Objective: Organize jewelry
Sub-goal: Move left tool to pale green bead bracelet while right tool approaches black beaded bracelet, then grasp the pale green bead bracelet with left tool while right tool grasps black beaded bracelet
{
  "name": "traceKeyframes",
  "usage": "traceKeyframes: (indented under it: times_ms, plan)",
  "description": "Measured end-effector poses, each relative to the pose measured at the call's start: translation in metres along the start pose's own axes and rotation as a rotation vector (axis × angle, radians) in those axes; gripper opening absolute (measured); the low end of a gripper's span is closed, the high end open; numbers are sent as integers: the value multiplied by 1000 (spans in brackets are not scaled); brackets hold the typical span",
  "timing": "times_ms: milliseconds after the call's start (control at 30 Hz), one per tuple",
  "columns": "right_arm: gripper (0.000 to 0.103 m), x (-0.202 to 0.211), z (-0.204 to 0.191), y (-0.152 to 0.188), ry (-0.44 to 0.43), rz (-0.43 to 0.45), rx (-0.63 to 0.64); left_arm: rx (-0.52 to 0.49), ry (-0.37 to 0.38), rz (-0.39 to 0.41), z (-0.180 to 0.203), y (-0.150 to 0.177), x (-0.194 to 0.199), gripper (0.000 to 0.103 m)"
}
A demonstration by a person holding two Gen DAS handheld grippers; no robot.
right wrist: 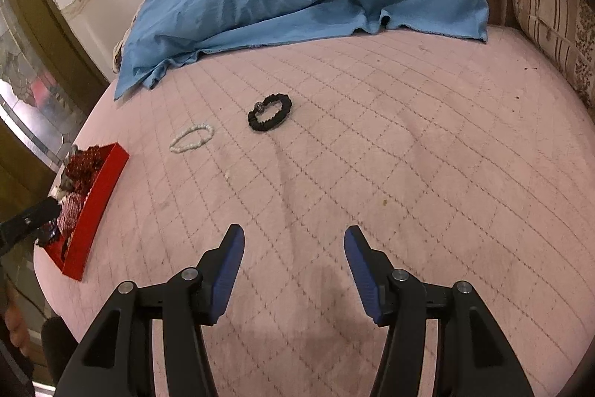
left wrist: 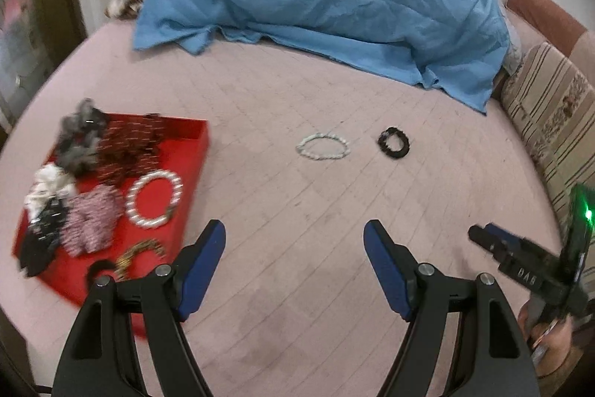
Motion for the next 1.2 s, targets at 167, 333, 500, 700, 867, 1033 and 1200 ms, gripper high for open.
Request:
traceKeyframes:
  times_ms: [167,333,500,700,867,1033,1200]
  plan:
    - [60,-12,2,-20,-27,-3,-17,-26,1,-31,2,-34,-39,68]
    - [60,-36,-2,-52,-30,-10,-3,-26,-6,-81,1,-62,-83,43]
    - [53,-62,-1,-85,-16,-12,-12,-17,-15,-83,-1,-86,-113,43]
    - [47,-87,5,-114,-6,-17,-37,-40,11,-88,2,-107,-138,43]
    - [38,-105,3,-124,19,-31,-21,-107,-5,-74,15,-112,-151,43]
    - [38,-111,0,-130,45,-16,-3,-144,-40,-51,22,-108,-153,44]
    - [29,-119,-10,-134,122,-9,39,-203,-94,-42,34,-96,-154,34]
Point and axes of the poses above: each gripper's, at about its wrist camera, not at the fingertips, and x roughly against the way its jaws point, z to its right, y to its underside, the point moved 2 cm from there along -x, roughly the way its jaws point, and after that the axes turned 11 degrees about -z, right-handed, at the moved point
